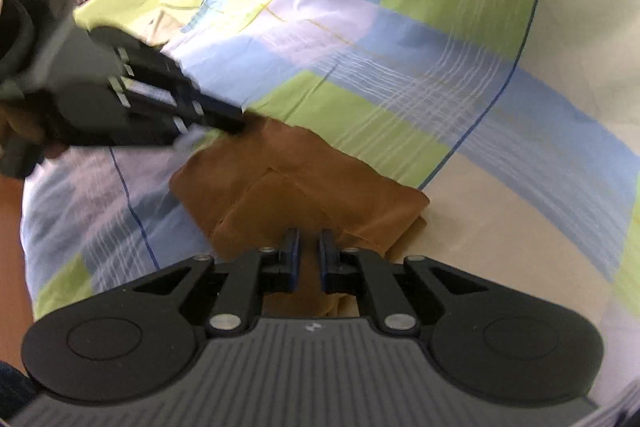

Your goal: Fold clothes

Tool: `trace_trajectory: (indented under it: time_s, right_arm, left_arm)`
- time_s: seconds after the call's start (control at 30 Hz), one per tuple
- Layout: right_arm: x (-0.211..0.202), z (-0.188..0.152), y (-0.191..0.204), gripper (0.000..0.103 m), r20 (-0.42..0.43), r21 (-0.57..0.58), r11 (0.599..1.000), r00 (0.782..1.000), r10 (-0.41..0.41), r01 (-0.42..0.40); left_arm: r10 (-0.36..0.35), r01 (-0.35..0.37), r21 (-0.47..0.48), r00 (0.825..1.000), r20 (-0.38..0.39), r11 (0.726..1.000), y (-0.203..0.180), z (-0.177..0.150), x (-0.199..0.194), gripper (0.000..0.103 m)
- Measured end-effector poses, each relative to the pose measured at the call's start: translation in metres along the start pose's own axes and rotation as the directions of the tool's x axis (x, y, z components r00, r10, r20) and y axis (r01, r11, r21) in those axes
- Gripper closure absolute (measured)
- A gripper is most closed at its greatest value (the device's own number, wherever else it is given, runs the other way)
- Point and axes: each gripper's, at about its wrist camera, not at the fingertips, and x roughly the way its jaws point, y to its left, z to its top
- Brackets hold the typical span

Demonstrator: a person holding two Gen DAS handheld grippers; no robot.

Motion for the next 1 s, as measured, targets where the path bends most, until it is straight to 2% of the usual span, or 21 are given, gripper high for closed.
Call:
trace_trajectory:
  time_s: [0.07,0.17,0.23,0.37,0.5,0.57,0.67,0.77,0.87,1.0]
  right_arm:
    - [-0.001,-0.002,0.002,0.098,0.005,-0.003,1.0,1.0,-0.017,0.017]
    - [-0.007,-0.001,0.007,0.098,0.009,-0.011,0.998,0.998,-0.059,0.059]
    - [-0.017,-0.002,0.014,0.097,0.028,-0.02,0.994,0.994,-0.107,0.107]
    - [-0.034,-0.01,0.024,0.095,0.062,-0.009,0.988,0.987,-0.15,0.151]
    - [-0.015,-0.025,0.024,0.095,0.005,-0.037,0.982,0.983,-0.183,0.183]
    - [-0.015,-0.025,0.023,0.095,0.005,-0.017,0.982,0.982,-0.19,0.19]
    - [-0.023,-0.022,0.026,0.095,0.01,0.003,0.979,0.979,-0.204,0.204]
    - [-0.035,-0.023,0.03,0.094,0.037,0.009,0.975,0.974,-0.224,0.223]
    - [-0.04,-0.018,0.033,0.094,0.084,0.017,0.973,0.97,-0.23,0.229]
    - [-0.031,-0.014,0.033,0.094,0.107,0.02,0.973,0.968,-0.229,0.228]
  left_arm:
    - [-0.106,0.106,0.027,0.994,0.001,0.994,-0.011,0.003,-0.003,0.096]
    - [-0.184,0.184,0.046,0.983,-0.01,0.982,-0.024,-0.002,0.013,0.095]
    - [-0.167,0.17,0.057,0.984,-0.053,0.984,-0.029,-0.01,0.032,0.092]
    - [-0.17,0.171,0.037,0.985,-0.028,0.985,-0.026,-0.018,0.039,0.088]
    - [-0.166,0.166,0.032,0.986,-0.009,0.986,-0.023,-0.022,0.037,0.082]
    - [-0.134,0.134,0.024,0.991,0.017,0.991,-0.018,-0.02,0.032,0.084]
    - [-0.039,0.039,-0.002,0.999,0.034,0.999,-0.005,-0.02,0.025,0.085]
    - [-0.002,0.004,-0.053,0.999,0.033,0.999,0.013,-0.022,0.018,0.085]
    - [-0.02,0.024,-0.047,0.998,0.066,0.999,0.014,-0.018,0.01,0.085]
    - [-0.119,0.123,-0.044,0.988,0.094,0.991,0.002,-0.015,0.005,0.085]
